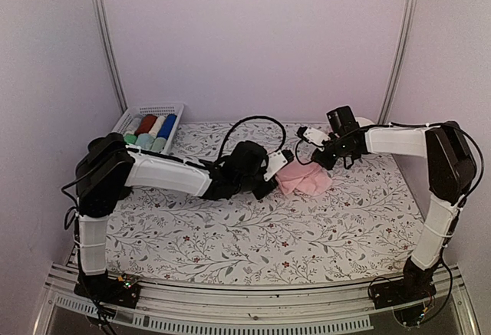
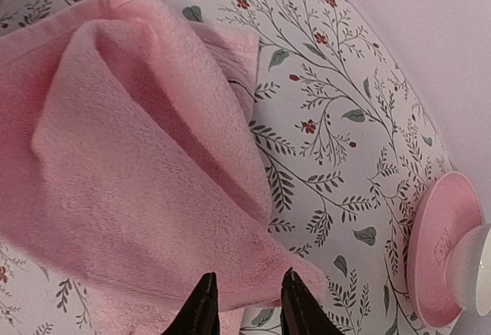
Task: Roll the towels
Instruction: Pick up the towel from the center of the board.
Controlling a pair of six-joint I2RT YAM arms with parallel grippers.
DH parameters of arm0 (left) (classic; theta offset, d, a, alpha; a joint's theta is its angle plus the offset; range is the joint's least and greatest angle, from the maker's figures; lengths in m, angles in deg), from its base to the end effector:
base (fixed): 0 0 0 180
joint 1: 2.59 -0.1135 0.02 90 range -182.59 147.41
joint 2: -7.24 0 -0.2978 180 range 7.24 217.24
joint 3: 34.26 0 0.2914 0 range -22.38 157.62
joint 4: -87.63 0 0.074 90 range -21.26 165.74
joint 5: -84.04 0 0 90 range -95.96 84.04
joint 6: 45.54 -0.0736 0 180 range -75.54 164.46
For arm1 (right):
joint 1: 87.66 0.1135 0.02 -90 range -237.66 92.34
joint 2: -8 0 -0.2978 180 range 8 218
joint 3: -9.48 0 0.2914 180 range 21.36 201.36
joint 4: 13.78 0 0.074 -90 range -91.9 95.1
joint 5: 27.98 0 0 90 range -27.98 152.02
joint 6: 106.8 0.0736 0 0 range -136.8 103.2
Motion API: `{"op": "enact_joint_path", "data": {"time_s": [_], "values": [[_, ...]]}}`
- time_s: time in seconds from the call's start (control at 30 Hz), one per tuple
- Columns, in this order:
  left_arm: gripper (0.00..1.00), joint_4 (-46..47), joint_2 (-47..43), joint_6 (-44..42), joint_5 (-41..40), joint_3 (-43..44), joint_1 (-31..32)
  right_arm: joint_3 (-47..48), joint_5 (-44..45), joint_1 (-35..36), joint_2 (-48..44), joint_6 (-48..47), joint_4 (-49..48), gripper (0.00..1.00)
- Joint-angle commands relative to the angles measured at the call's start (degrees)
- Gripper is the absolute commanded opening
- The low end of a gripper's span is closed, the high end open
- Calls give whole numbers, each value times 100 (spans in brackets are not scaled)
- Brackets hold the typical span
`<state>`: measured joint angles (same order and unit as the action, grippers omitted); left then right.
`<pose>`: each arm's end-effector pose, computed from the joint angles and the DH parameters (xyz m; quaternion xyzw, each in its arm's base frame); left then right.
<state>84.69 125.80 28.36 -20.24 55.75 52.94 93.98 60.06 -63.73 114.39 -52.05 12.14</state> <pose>0.3219 -0.4368 0.1599 0.4573 0.7375 -0.0615 0.4931 0.4318 0.1944 0.1812 -0.4660 0.8081 -0.0196 0.3597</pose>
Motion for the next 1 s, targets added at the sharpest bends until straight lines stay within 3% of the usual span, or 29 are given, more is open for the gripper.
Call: {"op": "enact_joint_path", "data": {"time_s": [0.0,0.17,0.3,0.43,0.67,0.97], "values": [[0,-522,-462,1117,680,163,-117,-198,-1392,-22,-822,-287,179,31],[0,-660,-858,2396,1611,207,-356,-572,-3264,11,-1965,-999,676,49],[0,-434,-888,3152,2331,145,-498,-789,-4256,283,-2543,-2028,1548,54],[0,-110,-861,3657,2766,23,-533,-779,-3864,725,-2164,-2336,1577,53],[0,429,-888,4128,3080,-272,-645,-380,-3013,1025,-940,-1707,1378,32],[0,520,-928,4149,3144,-420,-740,-622,-2379,1090,-1185,-1408,711,33]]}}
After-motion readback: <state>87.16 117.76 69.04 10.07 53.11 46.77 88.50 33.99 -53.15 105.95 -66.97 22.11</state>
